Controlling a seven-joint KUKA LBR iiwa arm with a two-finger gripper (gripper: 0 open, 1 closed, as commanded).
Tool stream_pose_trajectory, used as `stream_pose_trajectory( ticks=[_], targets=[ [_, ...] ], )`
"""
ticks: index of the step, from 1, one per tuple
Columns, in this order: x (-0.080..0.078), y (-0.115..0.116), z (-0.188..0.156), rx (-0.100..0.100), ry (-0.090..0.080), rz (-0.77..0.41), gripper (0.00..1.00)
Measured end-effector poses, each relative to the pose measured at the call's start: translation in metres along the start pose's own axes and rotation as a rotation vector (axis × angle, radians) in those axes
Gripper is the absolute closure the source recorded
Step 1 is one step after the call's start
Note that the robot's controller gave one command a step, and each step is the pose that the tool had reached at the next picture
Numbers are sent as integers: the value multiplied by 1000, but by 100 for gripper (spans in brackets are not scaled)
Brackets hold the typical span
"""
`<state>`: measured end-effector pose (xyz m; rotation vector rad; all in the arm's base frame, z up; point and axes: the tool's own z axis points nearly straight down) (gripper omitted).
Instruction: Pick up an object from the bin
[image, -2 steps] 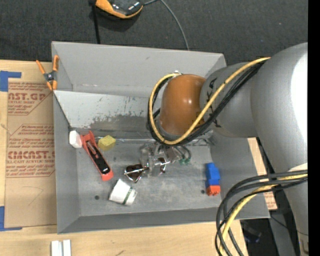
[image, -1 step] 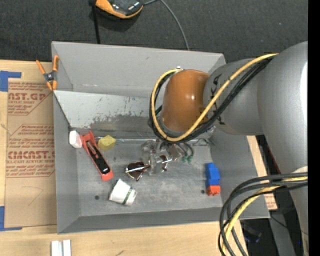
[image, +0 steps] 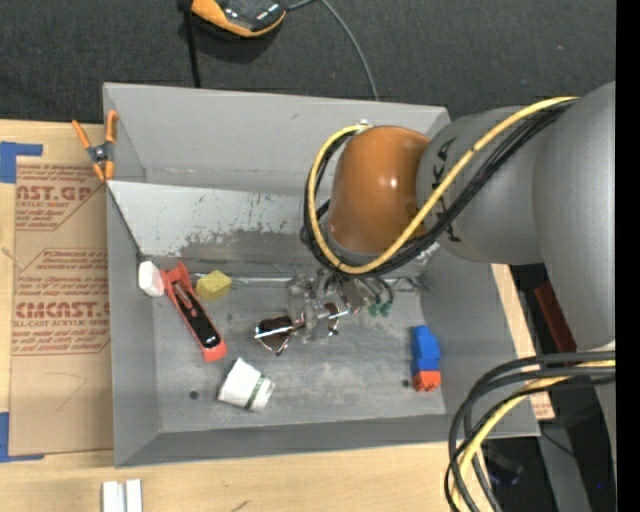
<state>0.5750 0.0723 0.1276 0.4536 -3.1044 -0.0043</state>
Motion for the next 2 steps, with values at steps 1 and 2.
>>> stream_pose_trajectory(
  ticks=[1,2],
  targets=[
    [0,0,-23,0,-2,0,100],
    [-1,0,-42,1,-7,0,100]
  ],
)
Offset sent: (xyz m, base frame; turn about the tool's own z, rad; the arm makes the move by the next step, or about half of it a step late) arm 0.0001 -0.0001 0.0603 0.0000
